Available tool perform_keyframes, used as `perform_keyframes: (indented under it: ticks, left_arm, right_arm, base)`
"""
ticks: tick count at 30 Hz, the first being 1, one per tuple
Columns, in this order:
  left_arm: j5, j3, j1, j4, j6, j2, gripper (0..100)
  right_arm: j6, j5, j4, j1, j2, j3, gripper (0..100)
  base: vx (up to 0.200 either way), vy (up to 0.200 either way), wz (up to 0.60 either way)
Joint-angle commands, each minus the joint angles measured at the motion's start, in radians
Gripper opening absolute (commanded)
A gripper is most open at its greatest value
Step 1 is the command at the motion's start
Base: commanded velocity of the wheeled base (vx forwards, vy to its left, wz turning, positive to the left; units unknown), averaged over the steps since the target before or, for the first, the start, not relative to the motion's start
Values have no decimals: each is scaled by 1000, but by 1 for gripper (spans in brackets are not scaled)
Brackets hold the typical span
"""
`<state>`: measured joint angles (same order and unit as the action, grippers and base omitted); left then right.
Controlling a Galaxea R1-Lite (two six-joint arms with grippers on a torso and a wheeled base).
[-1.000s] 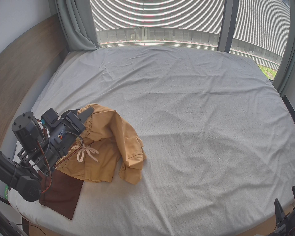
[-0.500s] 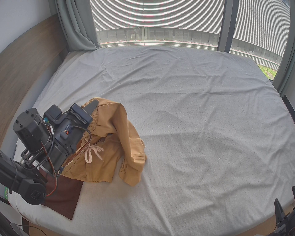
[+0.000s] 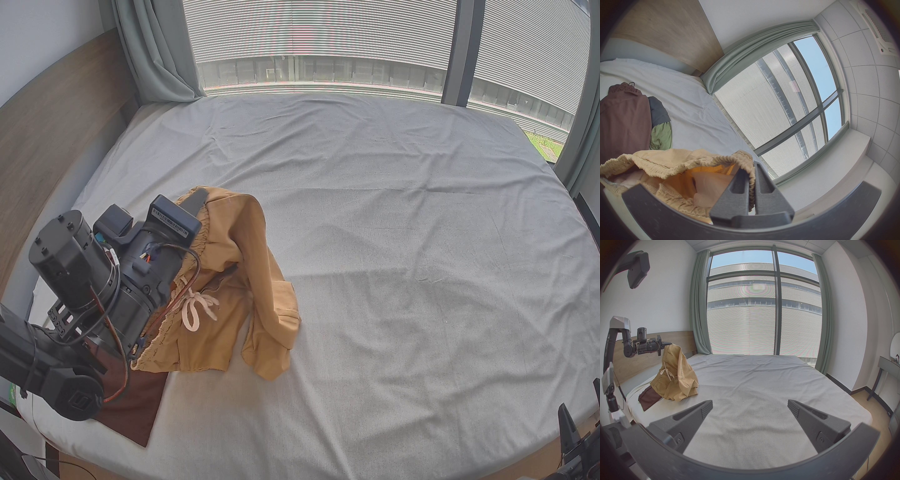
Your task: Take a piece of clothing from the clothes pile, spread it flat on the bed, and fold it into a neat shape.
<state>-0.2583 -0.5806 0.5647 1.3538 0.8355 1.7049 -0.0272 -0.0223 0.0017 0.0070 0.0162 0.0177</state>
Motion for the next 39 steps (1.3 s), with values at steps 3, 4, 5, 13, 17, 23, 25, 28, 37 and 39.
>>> perform_keyframes:
  ticks: [3,4,5,13,17,23,25,28,37,39]
  left_arm:
    - [-25,-22,58,-5,0,-1,0]
    - [-25,-25,69,-7,0,-1,0]
    - [-25,-25,72,-7,0,-1,0]
    - [-25,-47,113,-9,0,1,0]
    - [-25,-62,132,-10,0,5,0]
    - [-24,-68,175,-7,0,16,0]
    - [-24,-76,189,-7,0,22,0]
    - [-24,-76,213,1,0,39,0]
    - [-29,-134,244,7,0,124,0]
    - [-30,-145,248,7,0,134,0]
  right_arm:
    - [0,-1,0,1,-12,-18,100]
    - [0,-1,0,1,-12,-16,100]
    - [0,-1,0,1,-12,-16,100]
    - [0,-1,0,1,-12,-18,100]
    - [0,-1,0,1,-12,-18,100]
    - [0,-1,0,1,-12,-16,100]
    - [0,-1,0,1,-12,-16,100]
    - [0,-1,0,1,-12,-16,100]
    - [0,-1,0,1,-12,-16,100]
    - [0,-1,0,1,-12,-18,100]
  base:
    - [0,0,0]
    - [0,0,0]
    - [0,0,0]
    - [0,0,0]
    - [0,0,0]
    - [0,0,0]
    - [0,0,0]
    - [0,0,0]
    - [0,0,0]
    - [0,0,0]
